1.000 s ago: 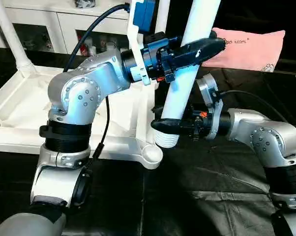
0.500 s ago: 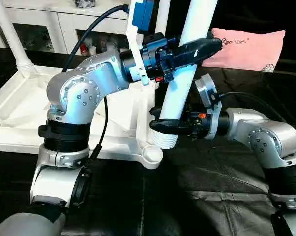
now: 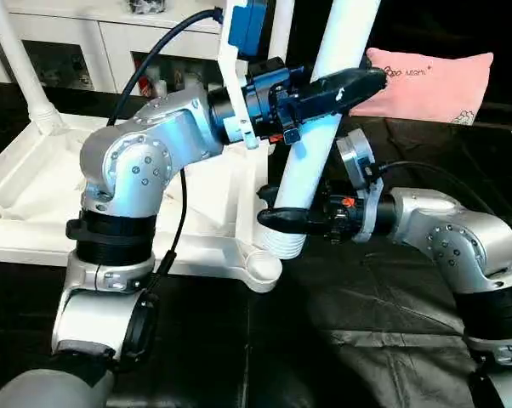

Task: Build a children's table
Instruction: Pick table leg

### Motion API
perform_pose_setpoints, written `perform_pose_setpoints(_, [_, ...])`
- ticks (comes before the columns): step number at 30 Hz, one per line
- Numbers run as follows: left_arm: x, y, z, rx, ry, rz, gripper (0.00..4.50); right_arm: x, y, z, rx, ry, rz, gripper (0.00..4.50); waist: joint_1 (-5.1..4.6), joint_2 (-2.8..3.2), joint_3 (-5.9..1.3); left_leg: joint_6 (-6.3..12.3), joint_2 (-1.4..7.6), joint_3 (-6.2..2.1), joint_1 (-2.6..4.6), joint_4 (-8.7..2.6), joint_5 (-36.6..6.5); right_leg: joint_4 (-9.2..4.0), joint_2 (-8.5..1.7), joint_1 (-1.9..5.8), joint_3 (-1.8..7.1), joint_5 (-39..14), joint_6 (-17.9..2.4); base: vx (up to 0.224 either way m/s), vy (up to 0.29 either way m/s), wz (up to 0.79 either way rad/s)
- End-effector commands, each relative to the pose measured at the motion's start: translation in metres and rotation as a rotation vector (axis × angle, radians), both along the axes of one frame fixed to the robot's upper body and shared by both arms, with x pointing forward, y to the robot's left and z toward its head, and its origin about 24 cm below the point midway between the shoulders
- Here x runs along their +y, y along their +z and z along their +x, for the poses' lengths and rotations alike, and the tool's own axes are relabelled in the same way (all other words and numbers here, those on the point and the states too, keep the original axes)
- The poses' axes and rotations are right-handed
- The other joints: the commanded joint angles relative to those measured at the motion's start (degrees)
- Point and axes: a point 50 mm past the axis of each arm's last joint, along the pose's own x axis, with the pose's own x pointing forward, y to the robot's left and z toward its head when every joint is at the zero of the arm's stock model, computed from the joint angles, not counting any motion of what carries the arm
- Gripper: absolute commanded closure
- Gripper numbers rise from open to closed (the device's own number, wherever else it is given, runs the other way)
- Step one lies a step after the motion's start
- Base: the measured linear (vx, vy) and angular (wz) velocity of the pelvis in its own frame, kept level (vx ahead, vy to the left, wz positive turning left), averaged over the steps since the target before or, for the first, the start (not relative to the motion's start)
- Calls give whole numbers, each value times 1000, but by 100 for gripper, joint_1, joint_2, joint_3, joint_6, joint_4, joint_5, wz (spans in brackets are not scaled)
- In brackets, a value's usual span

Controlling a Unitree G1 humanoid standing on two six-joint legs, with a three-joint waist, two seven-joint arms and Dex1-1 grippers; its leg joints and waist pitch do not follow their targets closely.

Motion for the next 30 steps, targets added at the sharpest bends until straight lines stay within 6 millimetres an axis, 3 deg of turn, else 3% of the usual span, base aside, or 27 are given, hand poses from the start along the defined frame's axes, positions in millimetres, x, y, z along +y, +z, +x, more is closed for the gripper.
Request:
perform_pose_setpoints(1, [-10, 11, -11, -22, -80, -49, 202, -4, -7, 1, 41, -35, -9, 246, 9, 57, -413, -145, 226, -60, 208, -342, -770, -405, -439, 222, 214, 418, -1465, 0, 0, 0])
perform_pose_setpoints(4, [-13, 9, -12, -5, -79, -62, 157, -1, -10, 2, 45, -51, -2, 249, 3, 58, -413, -142, 223, -68, 193, -345, -789, -411, -440, 233, 213, 353, -1429, 0, 0, 0])
perform_pose_setpoints(10, [-14, 11, -9, 72, -79, -194, 109, 6, -14, 7, 52, -145, 40, 250, -7, 81, -418, -195, 223, -74, 197, -349, -791, -408, -433, 226, 212, 429, -1456, 0, 0, 0])
perform_pose_setpoints(16, [4, 23, 8, 235, -21, -474, 64, 6, -15, 14, 87, -278, 119, 250, 2, 69, -418, -233, 208, -72, 203, -350, -922, -428, -439, 226, 211, 377, -1518, 0, 0, 0])
perform_pose_setpoints(19, [11, 22, 13, 234, 43, -483, 25, 3, -16, 19, 82, -372, 145, 255, 9, 68, -408, -240, 215, -76, 204, -366, -899, -435, -430, 223, 213, 332, -1412, 0, 0, 0])
perform_pose_setpoints(21, [18, 21, 15, 210, 110, -462, 17, -2, -19, 24, 94, -462, 141, 255, -11, 48, -412, -259, 209, -72, 204, -373, -866, -445, -430, 225, 214, 264, -1284, 0, 0, 0])
perform_pose_setpoints(24, [26, 18, 19, 163, 212, -405, 2, -9, -24, 28, 120, -560, 110, 255, -17, 71, -409, -327, 220, -82, 210, -393, -785, -439, -425, 218, 217, 198, -1104, 0, 0, 0])
perform_pose_setpoints(25, [36, 7, 23, 82, 356, -249, 0, -15, -25, 30, 97, -635, 95, 255, -3, 97, -409, -339, 232, -96, 217, -403, -791, -454, -435, 209, 216, 178, -1053, 0, 0, 0])
perform_pose_setpoints(26, [40, -1, 27, 50, 429, -164, 0, -18, -26, 30, 69, -671, 74, 255, -47, 97, -403, -404, 229, -95, 206, -426, -846, -442, -409, 207, 219, 119, -875, 0, 0, 0])
perform_pose_setpoints(28, [51, -20, 33, -20, 588, 27, 0, -23, -27, 30, 7, -750, 29, 255, -34, 145, -410, -530, 231, -106, 228, -429, -903, -458, -420, 180, 226, 47, -618, 0, 0, 0])
perform_pose_setpoints(29, [51, -20, 33, -20, 588, 27, 0, -23, -27, 30, 7, -750, 29, 255, -43, 147, -411, -569, 238, -103, 234, -429, -911, -454, -420, 171, 229, 77, -601, 0, 0, 0])
perform_pose_setpoints(30, [63, -38, 35, -16, 710, 118, 0, -25, -31, 27, -19, -793, -15, 255, -24, 217, -430, -634, 237, -123, 247, -424, -892, -426, -419, 170, 214, 194, -624, 0, 0, 0])
